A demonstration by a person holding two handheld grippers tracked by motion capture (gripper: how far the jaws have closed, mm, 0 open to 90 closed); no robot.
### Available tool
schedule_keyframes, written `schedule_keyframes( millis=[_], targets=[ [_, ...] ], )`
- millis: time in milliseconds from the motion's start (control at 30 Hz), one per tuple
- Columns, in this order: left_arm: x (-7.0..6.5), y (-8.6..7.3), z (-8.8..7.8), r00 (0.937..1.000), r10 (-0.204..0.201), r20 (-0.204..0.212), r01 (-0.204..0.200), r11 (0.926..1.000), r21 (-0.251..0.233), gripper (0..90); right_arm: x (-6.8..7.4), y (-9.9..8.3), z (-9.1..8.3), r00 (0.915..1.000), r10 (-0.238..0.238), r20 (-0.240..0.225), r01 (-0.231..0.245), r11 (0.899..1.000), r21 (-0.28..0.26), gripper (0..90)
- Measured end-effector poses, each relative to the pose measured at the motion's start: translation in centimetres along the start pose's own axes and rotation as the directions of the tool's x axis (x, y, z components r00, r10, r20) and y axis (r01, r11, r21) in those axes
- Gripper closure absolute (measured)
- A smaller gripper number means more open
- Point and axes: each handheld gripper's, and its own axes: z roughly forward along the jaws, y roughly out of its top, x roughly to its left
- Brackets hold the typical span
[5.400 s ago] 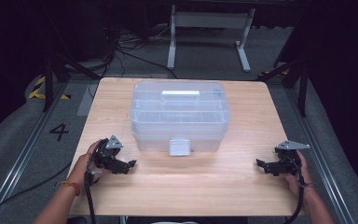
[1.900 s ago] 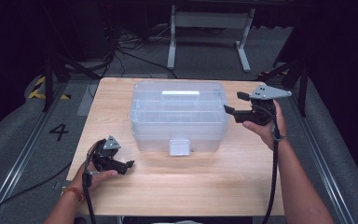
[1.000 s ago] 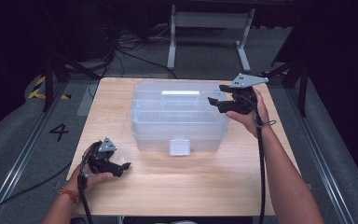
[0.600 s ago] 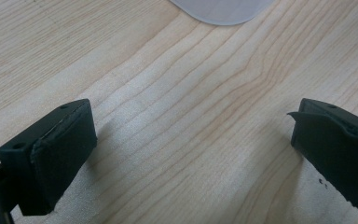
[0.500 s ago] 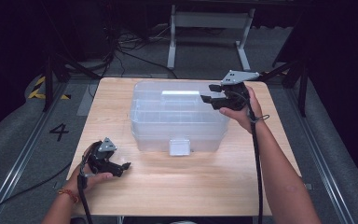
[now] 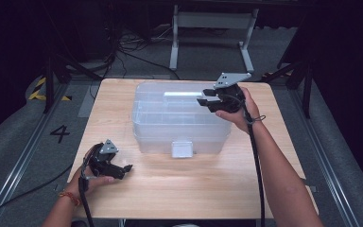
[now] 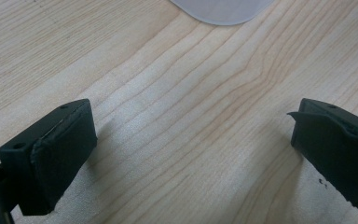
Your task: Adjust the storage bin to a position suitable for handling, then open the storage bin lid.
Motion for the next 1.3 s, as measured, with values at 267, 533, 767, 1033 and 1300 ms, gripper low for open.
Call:
schedule_keyframes(
  millis=[267, 533, 767, 1033, 1300],
  targets=[
    [0.0, 0.0, 0.0, 1.0, -0.001, -0.001, 0.001, 1.0, 0.0, 0.5, 0.2, 0.6, 0.6, 0.9997, -0.023, -0.002, 0.023, 0.999, 0.029, 70.0],
    [0.0, 0.0, 0.0, 1.0, 0.004, 0.0, -0.004, 1.0, 0.0, 0.5, 0.2, 0.7, 0.9, 0.9989, -0.047, 0.004, 0.047, 0.998, 0.041, 72.3],
    [0.0, 0.0, 0.0, 1.0, 0.005, 0.0, -0.005, 1.0, 0.0, 0.5, 0.4, 0.9, 0.9, 0.9978, -0.061, 0.025, 0.06, 0.997, 0.053, 72.8],
    [0.0, 0.0, 0.0, 1.0, 0.004, 0.0, -0.004, 1.0, 0.0, 0.5, 0.3, 1.0, 1.0, 0.9976, -0.062, 0.029, 0.06, 0.996, 0.06, 72.9],
    [0.1, 0.1, 0.1, 0.9999, 0.008, 0.01, -0.008, 1.0, 0.0, 0.6, 0.0, 1.5, 0.9, 0.9978, -0.063, 0.02, 0.062, 0.995, 0.076, 72.9]
  ],
)
